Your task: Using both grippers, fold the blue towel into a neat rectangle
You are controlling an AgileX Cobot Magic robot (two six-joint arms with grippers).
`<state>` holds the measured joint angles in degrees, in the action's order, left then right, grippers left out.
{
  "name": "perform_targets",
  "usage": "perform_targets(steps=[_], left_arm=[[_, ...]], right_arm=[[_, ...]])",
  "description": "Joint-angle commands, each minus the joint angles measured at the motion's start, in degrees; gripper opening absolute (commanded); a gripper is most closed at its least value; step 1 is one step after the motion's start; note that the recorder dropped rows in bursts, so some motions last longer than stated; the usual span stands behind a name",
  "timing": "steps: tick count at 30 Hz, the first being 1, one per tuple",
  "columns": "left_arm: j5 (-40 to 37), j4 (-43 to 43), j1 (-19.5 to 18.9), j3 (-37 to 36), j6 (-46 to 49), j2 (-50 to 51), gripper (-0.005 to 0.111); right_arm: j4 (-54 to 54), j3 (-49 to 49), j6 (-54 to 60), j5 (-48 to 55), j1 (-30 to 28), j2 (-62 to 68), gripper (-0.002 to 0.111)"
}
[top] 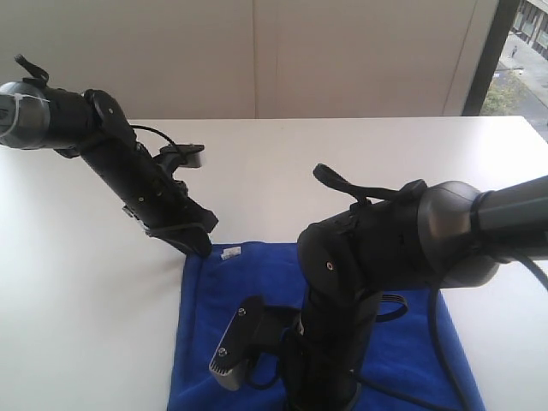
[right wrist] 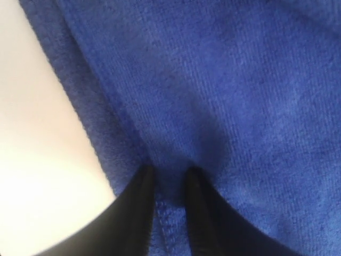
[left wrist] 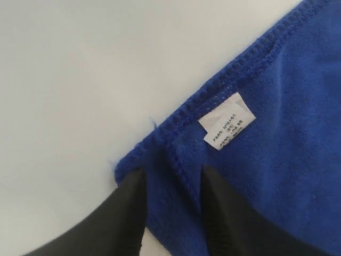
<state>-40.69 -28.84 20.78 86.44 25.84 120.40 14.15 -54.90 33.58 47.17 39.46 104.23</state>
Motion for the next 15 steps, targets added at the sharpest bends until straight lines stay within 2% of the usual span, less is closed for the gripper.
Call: perform_targets(steps=[1, 3, 15], left_arm=[[-4.42, -5.7, -0.06, -0.12, 3.26, -0.56, 0.041], [-5.66, -8.21, -0.06, -0.12, 5.25, -0.56, 0.041], [-2.85, -8.33, -0.06, -5.35, 4.44, -0.35, 0.04]], right_arm=[[-0.62, 0.31, 0.01, -1.61, -0.29, 0.68, 0.022], [-0.62, 0.31, 0.01, -1.69, -0.29, 0.68, 0.022], [-0.62, 0.31, -0.25, -1.53, -0.29, 0.68, 0.022]])
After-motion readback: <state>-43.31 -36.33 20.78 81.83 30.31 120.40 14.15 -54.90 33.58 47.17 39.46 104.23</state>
